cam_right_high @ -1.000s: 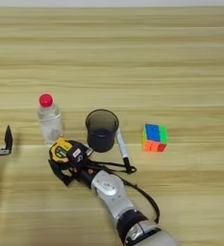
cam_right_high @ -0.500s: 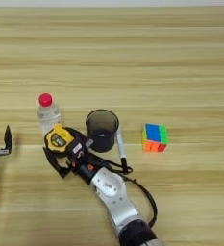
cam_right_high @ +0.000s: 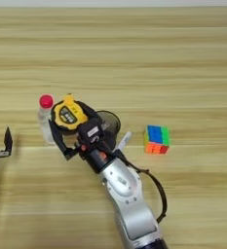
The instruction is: Move the objects on the table
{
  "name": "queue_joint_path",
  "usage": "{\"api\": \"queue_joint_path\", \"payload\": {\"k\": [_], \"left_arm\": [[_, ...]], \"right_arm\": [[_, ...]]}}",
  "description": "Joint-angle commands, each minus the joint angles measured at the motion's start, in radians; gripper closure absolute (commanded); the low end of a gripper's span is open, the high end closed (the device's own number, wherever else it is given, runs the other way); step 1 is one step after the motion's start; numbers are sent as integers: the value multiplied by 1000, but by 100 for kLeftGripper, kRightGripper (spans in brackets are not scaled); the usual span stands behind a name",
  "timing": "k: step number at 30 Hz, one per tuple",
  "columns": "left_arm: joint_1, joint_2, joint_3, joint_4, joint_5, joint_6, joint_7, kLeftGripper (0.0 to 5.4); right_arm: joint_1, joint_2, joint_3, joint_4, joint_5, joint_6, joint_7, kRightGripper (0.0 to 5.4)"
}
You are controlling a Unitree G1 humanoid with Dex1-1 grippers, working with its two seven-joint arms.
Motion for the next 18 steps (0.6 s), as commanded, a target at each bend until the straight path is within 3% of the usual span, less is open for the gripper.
{"api": "queue_joint_path", "payload": {"k": [1, 13, 18], "left_arm": [[-10, 7, 0, 12, 0, -1, 2, 0], [-20, 4, -1, 24, -1, -4, 1, 0], [-22, 4, -2, 29, -1, -5, 0, 0]], "right_arm": [[13, -22, -61, -105, 24, 33, -33, 125], [2, -57, -237, -235, 90, 72, -100, 125], [-17, -91, -344, -242, 115, 72, -131, 125]]}}
